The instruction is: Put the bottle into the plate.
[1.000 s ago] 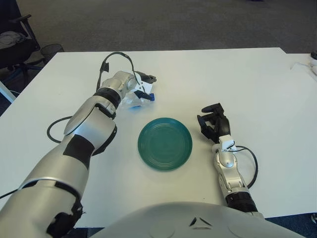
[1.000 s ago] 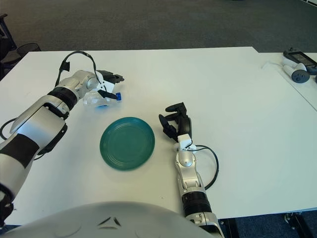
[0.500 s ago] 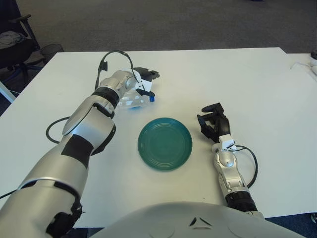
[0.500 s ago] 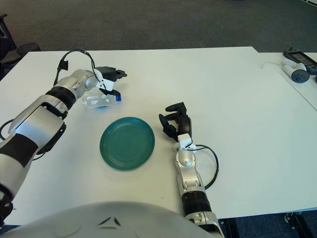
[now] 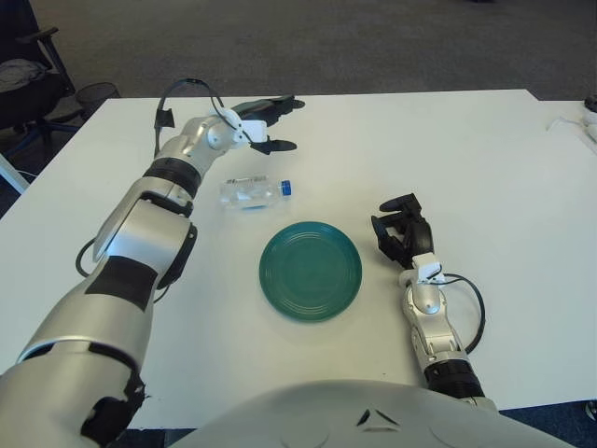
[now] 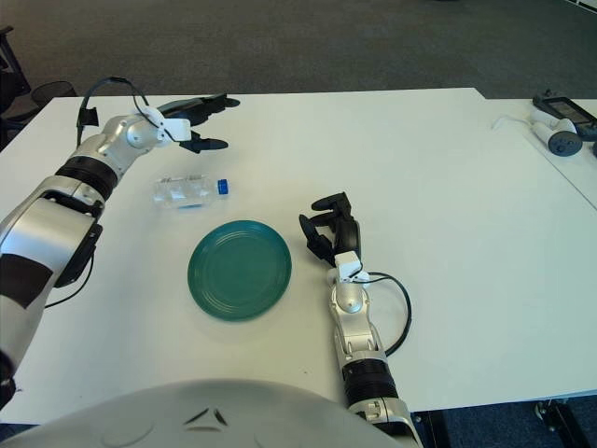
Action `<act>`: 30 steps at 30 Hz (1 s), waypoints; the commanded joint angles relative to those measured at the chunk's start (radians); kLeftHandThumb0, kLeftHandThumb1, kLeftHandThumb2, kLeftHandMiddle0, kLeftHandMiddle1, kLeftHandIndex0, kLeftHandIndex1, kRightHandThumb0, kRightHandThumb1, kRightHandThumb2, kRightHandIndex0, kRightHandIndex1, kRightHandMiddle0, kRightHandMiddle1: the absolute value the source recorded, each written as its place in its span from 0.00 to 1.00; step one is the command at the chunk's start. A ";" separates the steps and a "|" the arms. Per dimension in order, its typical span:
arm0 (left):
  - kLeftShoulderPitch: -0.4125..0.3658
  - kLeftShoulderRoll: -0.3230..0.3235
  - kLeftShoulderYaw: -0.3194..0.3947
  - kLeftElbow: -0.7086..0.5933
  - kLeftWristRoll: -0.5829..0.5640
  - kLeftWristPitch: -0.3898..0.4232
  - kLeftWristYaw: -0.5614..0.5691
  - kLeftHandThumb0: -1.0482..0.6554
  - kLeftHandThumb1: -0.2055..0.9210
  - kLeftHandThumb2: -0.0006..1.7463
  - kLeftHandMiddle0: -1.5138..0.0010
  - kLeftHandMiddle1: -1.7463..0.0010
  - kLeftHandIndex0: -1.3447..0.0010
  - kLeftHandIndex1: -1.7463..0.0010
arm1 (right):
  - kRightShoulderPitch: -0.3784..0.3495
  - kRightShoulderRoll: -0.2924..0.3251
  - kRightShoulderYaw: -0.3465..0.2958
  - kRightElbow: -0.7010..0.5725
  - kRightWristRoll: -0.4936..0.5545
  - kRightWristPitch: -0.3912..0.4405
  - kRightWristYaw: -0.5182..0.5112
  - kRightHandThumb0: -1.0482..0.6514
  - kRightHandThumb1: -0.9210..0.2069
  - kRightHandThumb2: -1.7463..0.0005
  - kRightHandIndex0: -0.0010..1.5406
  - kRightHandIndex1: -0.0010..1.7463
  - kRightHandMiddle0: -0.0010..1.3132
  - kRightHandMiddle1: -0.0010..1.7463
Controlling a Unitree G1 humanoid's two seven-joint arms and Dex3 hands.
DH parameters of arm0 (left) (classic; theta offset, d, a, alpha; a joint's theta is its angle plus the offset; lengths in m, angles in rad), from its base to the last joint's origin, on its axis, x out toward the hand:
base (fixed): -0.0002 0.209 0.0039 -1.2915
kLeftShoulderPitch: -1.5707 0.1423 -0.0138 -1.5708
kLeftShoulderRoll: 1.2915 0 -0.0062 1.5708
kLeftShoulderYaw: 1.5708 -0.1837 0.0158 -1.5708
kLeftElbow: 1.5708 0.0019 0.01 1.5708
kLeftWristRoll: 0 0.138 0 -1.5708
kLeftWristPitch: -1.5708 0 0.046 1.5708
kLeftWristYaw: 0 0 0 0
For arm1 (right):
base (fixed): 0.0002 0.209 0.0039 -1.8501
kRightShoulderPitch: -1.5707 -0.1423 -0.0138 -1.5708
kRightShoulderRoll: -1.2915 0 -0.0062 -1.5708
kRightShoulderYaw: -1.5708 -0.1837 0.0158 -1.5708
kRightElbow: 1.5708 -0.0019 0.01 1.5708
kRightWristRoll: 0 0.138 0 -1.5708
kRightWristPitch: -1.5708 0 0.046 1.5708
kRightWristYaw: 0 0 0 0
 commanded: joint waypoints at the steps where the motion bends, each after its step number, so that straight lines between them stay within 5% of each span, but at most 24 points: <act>1: 0.029 0.007 0.033 -0.019 -0.048 -0.001 -0.057 0.06 1.00 0.28 0.97 1.00 1.00 0.80 | 0.067 0.007 -0.006 0.122 0.019 0.062 0.010 0.61 0.00 0.79 0.26 0.77 0.19 0.97; 17: 0.050 0.073 0.037 -0.080 -0.056 0.016 -0.185 0.07 1.00 0.33 0.93 0.99 1.00 0.85 | 0.064 0.013 -0.007 0.147 0.031 0.034 0.015 0.61 0.00 0.80 0.27 0.76 0.20 0.96; 30: 0.028 0.091 -0.117 -0.115 0.148 0.182 -0.208 0.01 1.00 0.13 1.00 1.00 1.00 1.00 | 0.066 0.007 -0.010 0.153 0.030 0.020 0.015 0.61 0.00 0.80 0.27 0.75 0.21 0.96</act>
